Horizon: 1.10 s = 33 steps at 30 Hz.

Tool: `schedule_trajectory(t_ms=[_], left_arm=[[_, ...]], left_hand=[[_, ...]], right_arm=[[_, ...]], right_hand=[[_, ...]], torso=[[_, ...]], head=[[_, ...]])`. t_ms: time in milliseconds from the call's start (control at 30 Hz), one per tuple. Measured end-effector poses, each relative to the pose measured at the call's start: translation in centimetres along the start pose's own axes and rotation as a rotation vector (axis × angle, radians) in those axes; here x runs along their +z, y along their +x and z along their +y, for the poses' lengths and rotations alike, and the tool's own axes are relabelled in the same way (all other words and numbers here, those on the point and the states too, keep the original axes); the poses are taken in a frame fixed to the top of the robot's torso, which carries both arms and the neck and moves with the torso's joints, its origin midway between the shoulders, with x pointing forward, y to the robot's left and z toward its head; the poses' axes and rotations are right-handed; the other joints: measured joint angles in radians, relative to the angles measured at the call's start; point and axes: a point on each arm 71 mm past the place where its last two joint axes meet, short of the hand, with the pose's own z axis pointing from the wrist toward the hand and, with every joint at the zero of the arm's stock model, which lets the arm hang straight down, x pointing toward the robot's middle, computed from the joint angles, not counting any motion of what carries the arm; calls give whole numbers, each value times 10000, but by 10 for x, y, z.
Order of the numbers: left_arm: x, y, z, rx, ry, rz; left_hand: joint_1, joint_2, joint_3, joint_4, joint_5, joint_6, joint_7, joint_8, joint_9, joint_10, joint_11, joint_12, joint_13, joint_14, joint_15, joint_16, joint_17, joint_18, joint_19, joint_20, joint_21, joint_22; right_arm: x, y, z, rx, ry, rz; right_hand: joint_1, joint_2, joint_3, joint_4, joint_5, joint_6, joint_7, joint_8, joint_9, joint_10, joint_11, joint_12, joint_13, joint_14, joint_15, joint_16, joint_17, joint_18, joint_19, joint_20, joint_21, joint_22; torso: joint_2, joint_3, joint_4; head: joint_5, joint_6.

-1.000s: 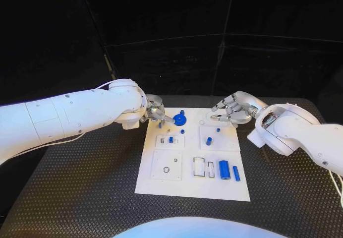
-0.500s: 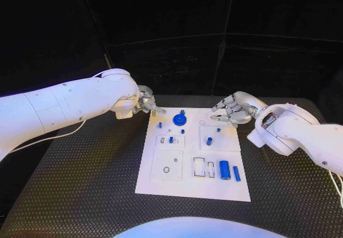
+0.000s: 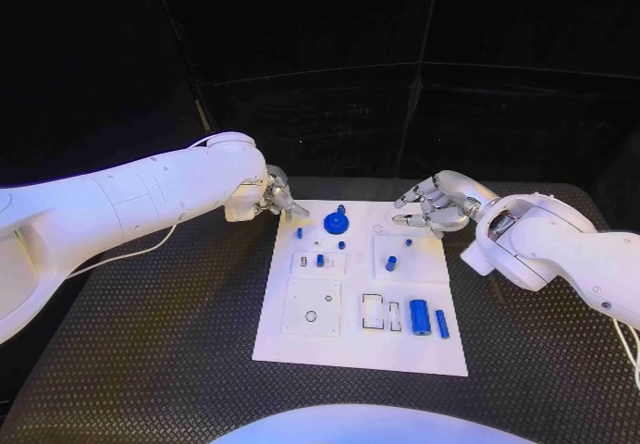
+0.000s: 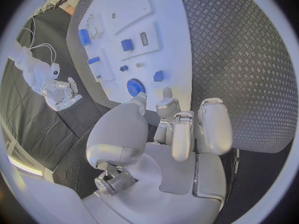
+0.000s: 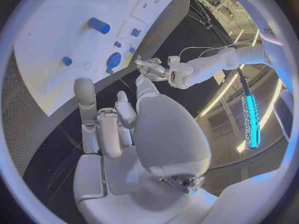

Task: Assemble the parts on the task board

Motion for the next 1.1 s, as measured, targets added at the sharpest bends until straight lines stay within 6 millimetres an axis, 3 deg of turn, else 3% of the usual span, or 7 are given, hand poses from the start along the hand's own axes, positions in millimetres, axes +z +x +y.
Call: schedule_trajectory(t_ms=[567,1100], left_arm=[[12,10,-7,136,-85,467],[18,14,-10,371,-217,715]], left_hand=[[161,-11,-226,16,0,35,33,-108,-201,0,-1,0,-43,-6,5,0,0,0,1,-1,42,46],[462,223,-330,-69,0,145,69,-116,-413,0,-1,42,-55,-6,4,0,0,-1,37,33,42,75]], right_arm=[[1,2,2,14,-44,24],[2,2,3,21,-65,39]], right_hand=[[1,0,0,0,0,0,0,0,1,0,0,0,0,0,0,0,-1,0,0,0,0,0],[1,0,0,0,0,0,0,0,1,0,0,0,0,0,0,0,-2,0,0,0,-38,-1]], torso=[[-13,12,1],[-20,12,17]], head=[[-17,-63],[-34,-96]])
